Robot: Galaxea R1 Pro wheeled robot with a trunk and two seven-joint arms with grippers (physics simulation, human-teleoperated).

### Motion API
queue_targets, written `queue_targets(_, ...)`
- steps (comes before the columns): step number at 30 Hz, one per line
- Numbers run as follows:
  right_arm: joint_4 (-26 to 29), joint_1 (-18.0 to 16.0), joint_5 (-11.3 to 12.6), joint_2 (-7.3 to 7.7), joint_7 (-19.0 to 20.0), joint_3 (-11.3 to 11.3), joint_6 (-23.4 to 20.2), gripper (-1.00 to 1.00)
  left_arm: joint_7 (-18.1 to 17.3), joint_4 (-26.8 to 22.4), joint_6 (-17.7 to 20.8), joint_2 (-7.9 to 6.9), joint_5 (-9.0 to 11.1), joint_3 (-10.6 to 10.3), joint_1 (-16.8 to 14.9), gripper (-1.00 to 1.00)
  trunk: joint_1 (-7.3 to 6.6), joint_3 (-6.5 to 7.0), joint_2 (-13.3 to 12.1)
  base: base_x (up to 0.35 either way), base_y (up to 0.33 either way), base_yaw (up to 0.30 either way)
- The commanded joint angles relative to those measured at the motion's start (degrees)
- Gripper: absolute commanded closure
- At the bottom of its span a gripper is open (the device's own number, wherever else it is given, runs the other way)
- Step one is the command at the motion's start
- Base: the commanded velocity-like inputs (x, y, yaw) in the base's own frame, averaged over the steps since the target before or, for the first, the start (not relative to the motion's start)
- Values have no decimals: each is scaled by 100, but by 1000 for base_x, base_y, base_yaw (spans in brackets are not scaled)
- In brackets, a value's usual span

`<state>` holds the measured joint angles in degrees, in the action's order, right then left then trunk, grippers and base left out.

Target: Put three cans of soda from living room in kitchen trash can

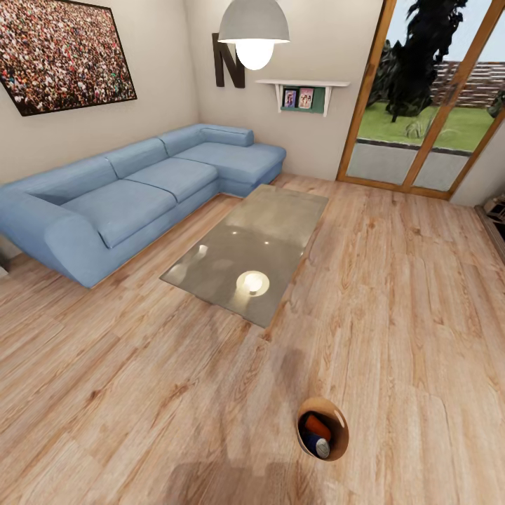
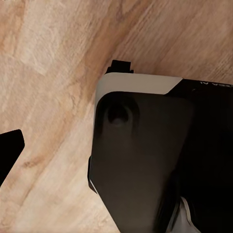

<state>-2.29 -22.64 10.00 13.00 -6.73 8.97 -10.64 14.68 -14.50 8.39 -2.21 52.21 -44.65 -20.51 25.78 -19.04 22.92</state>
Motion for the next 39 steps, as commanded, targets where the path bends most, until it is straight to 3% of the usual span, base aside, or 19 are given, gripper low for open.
queue_targets(1, 0, 28, 0, -2, -1, 1, 44, -100, 0, 0, -1, 0, 0, -2, 0, -100, 0, 0, 0, 0, 0, 0)
queue_targets(26, -7, 279, -8, -34, 15, 10, 238, -100, 7, 0, -59, 38, 13, -9, 123, -100, 0, 0, 0, 0, 0, 0)
queue_targets(35, -7, 350, -32, -186, 30, 15, 230, -100, 15, 23, -56, 17, 36, -1, 228, -100, 0, 0, 0, 0, 0, 0)
queue_targets(39, -5, 355, -21, -432, 31, 14, 236, -100, 20, 247, -56, -1, 44, 0, 237, -100, 0, 0, 0, 0, 0, 0)
